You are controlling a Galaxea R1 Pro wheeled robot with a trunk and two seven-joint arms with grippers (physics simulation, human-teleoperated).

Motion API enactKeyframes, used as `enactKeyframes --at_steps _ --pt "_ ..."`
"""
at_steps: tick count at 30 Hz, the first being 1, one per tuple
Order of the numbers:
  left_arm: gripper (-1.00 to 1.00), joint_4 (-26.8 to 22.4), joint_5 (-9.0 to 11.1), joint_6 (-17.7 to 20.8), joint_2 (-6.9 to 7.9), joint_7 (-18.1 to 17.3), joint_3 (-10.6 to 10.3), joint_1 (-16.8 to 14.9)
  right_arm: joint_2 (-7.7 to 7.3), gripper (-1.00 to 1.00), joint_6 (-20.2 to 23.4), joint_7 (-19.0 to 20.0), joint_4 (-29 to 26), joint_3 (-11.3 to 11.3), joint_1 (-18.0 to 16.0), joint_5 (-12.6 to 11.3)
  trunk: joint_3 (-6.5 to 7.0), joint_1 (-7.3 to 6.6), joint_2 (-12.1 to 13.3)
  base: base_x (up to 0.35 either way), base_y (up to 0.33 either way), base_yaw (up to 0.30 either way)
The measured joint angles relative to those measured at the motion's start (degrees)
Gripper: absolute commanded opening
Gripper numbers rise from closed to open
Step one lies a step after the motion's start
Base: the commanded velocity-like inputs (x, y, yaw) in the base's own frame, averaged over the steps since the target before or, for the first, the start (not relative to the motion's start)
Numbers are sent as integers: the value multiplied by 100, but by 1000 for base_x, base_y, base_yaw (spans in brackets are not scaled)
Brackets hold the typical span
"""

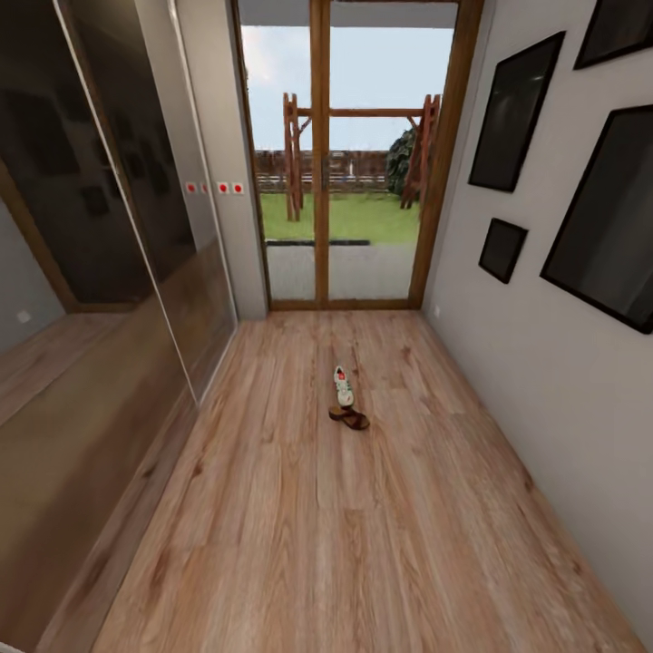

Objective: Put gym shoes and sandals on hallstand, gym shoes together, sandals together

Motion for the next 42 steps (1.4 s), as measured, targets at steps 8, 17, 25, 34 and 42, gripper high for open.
enactKeyframes --at_steps 8,17,25,34,42 --pt "100 -18 3 0 3 5 12 -3 65 100 -185 -23 69 15 -5 33 -1 2 -1 227 0 0" --pt "100 -48 8 -8 -8 1 15 -14 88 100 -228 -28 86 16 -16 34 0 0 0 216 0 0" --pt "100 8 15 -265 -8 7 16 -16 88 100 -239 -25 71 16 -16 34 0 0 0 333 0 0" --pt "100 25 16 -408 -8 8 17 -14 88 100 -240 -35 71 16 -14 34 0 0 0 337 43 0" --pt "100 26 16 -413 -8 8 16 -17 88 100 -240 -41 72 17 -15 34 0 0 0 321 164 -53"
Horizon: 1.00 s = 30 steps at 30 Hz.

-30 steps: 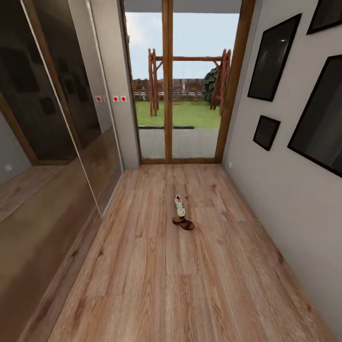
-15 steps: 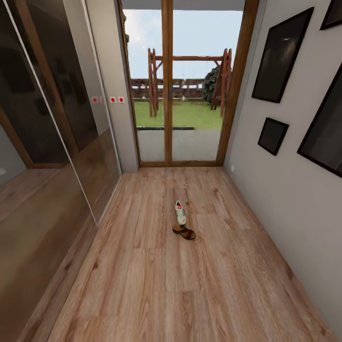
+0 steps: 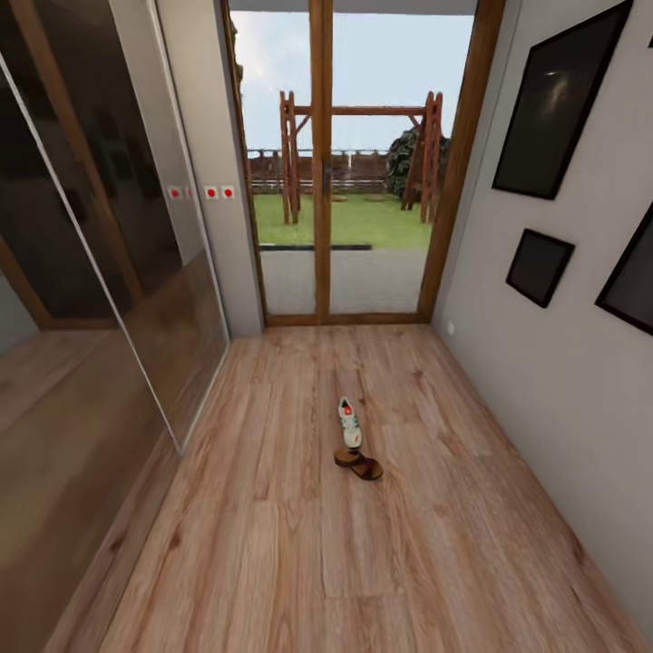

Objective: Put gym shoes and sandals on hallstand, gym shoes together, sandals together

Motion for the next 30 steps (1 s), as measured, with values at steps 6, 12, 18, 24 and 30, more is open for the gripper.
enactKeyframes --at_steps 6,12,18,24,30 --pt "100 1 0 -1 0 0 0 1 0 100 0 1 0 0 0 0 0 0 0 288 218 -226" --pt "100 1 1 -1 0 0 0 0 0 100 0 1 -1 0 0 0 0 1 0 249 240 -278" --pt "100 1 0 -1 0 -2 0 3 0 100 0 1 -1 0 0 0 0 1 0 236 242 -288" --pt "100 2 0 -1 0 0 0 0 0 100 0 1 -1 0 0 0 0 1 0 222 210 -291" --pt "100 2 0 -1 2 0 0 -2 0 100 1 1 -3 -2 0 0 0 3 0 115 97 -291"
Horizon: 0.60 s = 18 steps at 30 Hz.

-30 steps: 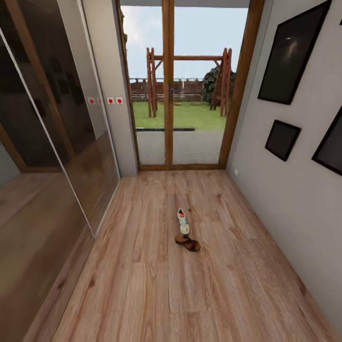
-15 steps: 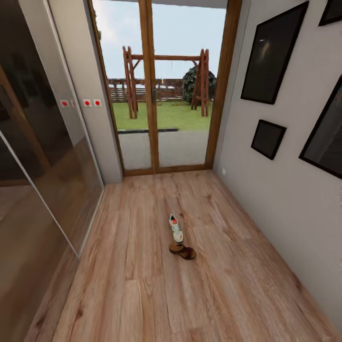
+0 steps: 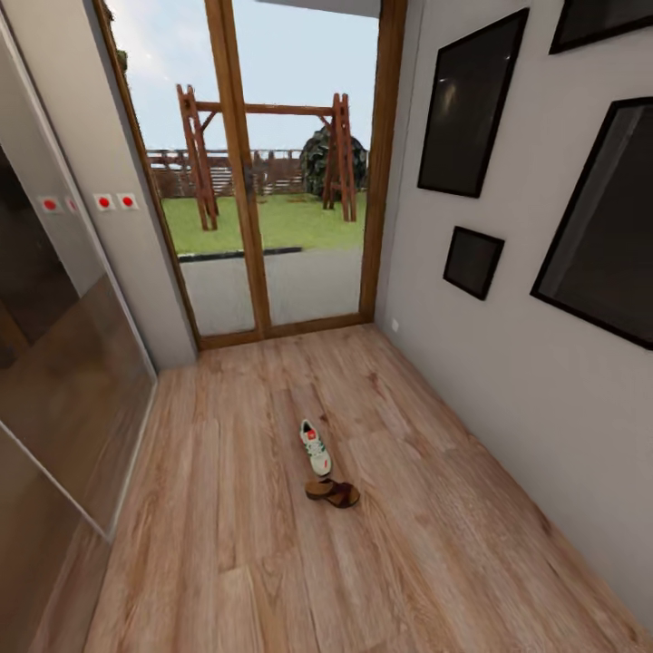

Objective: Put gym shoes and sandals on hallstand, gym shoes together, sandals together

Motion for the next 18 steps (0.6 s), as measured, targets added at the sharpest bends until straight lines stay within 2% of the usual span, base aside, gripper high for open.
enactKeyframes --at_steps 18 --pt "100 0 0 0 6 0 1 0 0 100 0 -1 -1 0 0 0 0 1 0 11 8 -291"
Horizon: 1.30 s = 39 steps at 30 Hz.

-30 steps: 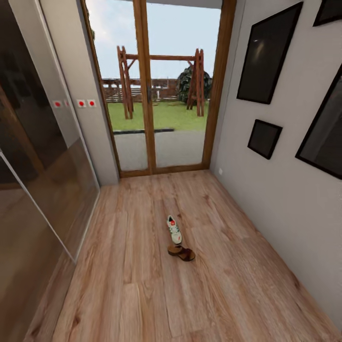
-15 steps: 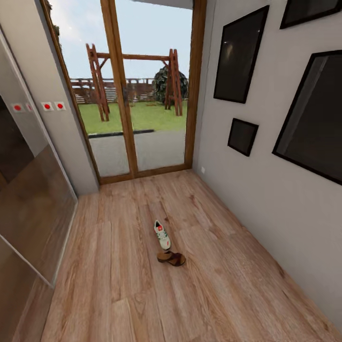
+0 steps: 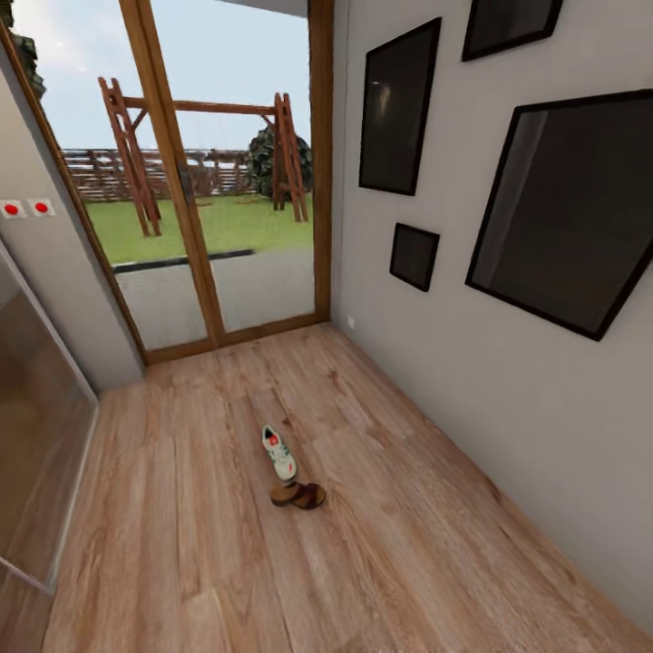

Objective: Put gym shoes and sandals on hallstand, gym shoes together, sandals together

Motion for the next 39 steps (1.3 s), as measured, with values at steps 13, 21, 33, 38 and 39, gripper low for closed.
enactKeyframes --at_steps 13,21,33,38,39 --pt "100 -2 4 1 0 0 1 2 0 100 -1 -6 5 2 0 0 0 -1 0 100 161 -291" --pt "100 -3 4 1 -1 0 2 3 0 100 -2 -6 9 3 -2 0 0 -2 0 144 274 -225" --pt "100 -3 1 0 0 0 2 2 0 100 -1 -7 3 0 -2 0 0 0 0 70 110 -26" --pt "100 -9 2 -1 0 0 2 4 0 100 -1 -7 2 1 -2 0 0 0 0 18 20 -1" --pt "100 -9 1 -1 0 0 2 4 0 100 -1 -7 3 1 -2 0 0 -1 0 104 133 0"
